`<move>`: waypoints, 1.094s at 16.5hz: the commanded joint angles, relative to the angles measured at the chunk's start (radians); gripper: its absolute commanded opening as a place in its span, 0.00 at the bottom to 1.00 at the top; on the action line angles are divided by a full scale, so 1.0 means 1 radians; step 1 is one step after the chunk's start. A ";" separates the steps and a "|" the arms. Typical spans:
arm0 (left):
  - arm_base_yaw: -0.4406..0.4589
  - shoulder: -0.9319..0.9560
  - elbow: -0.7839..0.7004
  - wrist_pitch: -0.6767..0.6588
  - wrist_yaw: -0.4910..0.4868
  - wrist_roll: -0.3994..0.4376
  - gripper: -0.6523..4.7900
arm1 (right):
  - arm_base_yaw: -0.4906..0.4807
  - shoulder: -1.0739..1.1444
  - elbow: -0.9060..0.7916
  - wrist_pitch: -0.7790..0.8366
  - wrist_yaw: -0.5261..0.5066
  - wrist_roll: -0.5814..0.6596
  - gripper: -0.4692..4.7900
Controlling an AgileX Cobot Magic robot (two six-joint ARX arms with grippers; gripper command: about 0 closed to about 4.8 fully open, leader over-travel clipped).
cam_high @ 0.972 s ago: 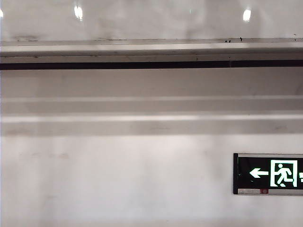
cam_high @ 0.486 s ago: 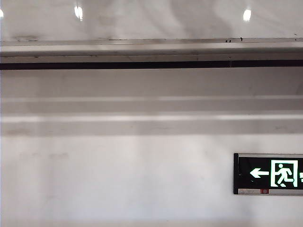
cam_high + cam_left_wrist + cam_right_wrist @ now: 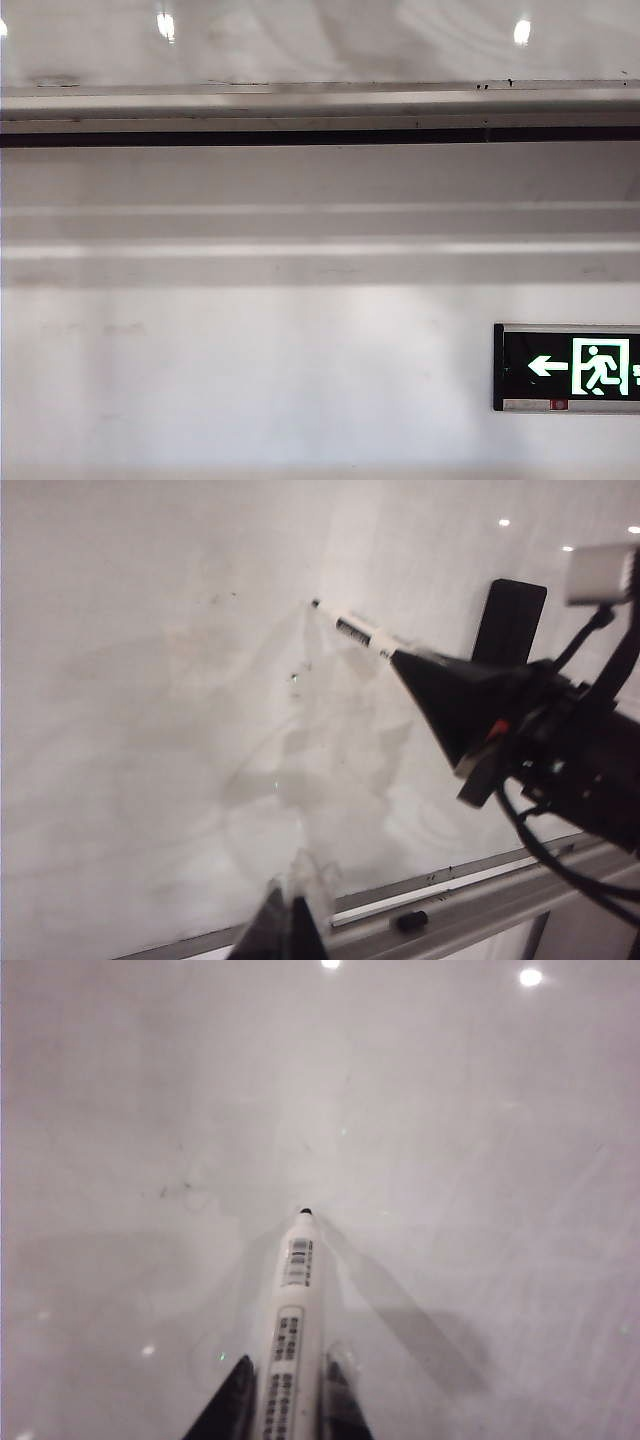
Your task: Take a marker from the whiteboard tray, write "Hi!" on the whiteboard, and then put the marker back vertically into the whiteboard tray.
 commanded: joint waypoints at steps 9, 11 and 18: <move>0.000 -0.002 0.004 0.020 0.005 -0.002 0.11 | -0.033 0.012 0.008 -0.026 0.008 -0.001 0.09; 0.000 -0.002 0.004 0.019 0.005 -0.002 0.11 | -0.032 0.012 0.008 -0.082 0.008 0.011 0.09; 0.000 -0.002 0.004 0.019 0.005 -0.003 0.11 | -0.032 0.012 0.008 -0.219 0.012 0.045 0.09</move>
